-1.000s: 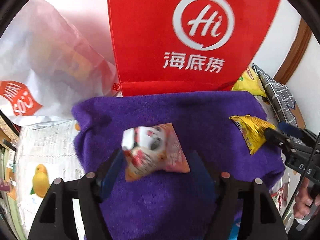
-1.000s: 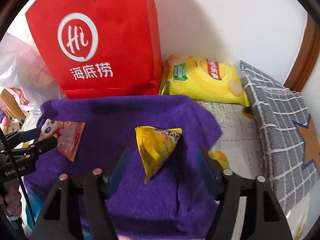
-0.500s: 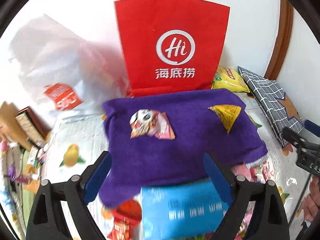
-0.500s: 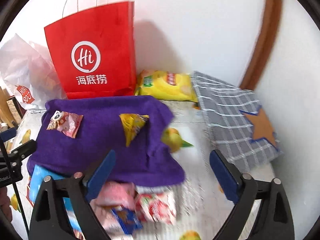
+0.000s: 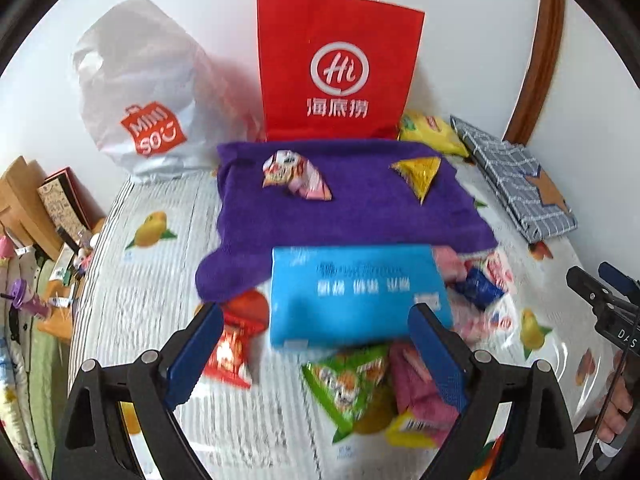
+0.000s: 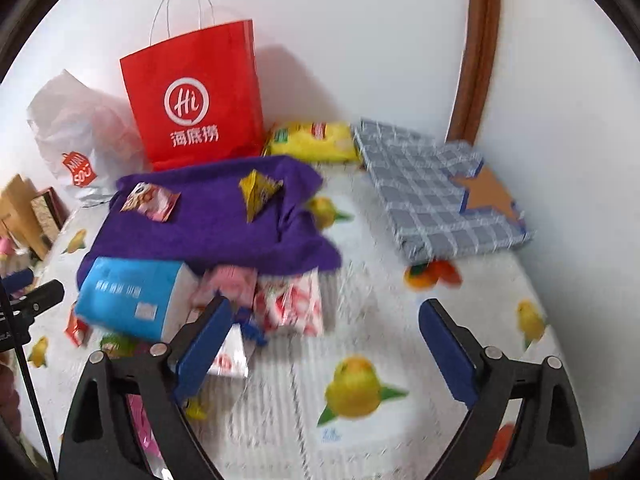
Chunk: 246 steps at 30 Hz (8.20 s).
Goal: Organize snacks
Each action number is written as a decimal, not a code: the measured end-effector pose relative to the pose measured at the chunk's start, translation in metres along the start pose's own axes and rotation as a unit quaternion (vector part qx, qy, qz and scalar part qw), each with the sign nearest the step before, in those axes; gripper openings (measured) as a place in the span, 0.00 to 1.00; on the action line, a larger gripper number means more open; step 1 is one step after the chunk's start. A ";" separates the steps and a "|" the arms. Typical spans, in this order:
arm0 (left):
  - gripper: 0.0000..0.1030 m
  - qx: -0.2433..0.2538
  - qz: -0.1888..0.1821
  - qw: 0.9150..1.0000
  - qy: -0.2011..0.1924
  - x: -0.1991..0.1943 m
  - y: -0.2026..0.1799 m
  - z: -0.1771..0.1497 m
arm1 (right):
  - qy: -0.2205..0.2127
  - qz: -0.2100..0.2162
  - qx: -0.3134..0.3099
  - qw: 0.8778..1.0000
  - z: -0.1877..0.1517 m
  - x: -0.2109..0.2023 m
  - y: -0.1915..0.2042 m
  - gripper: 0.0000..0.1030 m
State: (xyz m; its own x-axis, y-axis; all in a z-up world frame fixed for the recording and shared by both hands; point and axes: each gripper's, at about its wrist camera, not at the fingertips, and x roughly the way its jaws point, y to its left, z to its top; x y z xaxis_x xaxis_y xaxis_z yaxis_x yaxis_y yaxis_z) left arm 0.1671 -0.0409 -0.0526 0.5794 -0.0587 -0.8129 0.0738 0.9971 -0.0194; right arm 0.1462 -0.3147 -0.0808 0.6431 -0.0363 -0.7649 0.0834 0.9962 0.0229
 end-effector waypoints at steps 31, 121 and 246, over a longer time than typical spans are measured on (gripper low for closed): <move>0.90 -0.040 0.001 0.999 0.002 0.051 0.049 0.020 | 0.090 0.092 0.001 0.992 0.001 0.126 -0.003 0.50; 0.88 -0.064 0.025 0.997 0.039 0.045 0.083 -0.045 | 0.070 0.032 -0.097 0.992 -0.072 0.087 0.001 0.81; 0.34 -0.073 -0.056 0.996 -0.011 0.110 0.088 0.082 | 0.048 0.083 -0.036 0.995 0.096 0.150 0.087 0.56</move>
State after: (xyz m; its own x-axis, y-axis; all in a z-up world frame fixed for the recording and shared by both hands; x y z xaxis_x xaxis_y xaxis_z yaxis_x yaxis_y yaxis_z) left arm 0.3042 0.0360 -0.0963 0.5916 -0.1701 -0.7881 0.0216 0.9805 -0.1954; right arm 0.3230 -0.2409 -0.1315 0.5676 0.1342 -0.8123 -0.0753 0.9909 0.1112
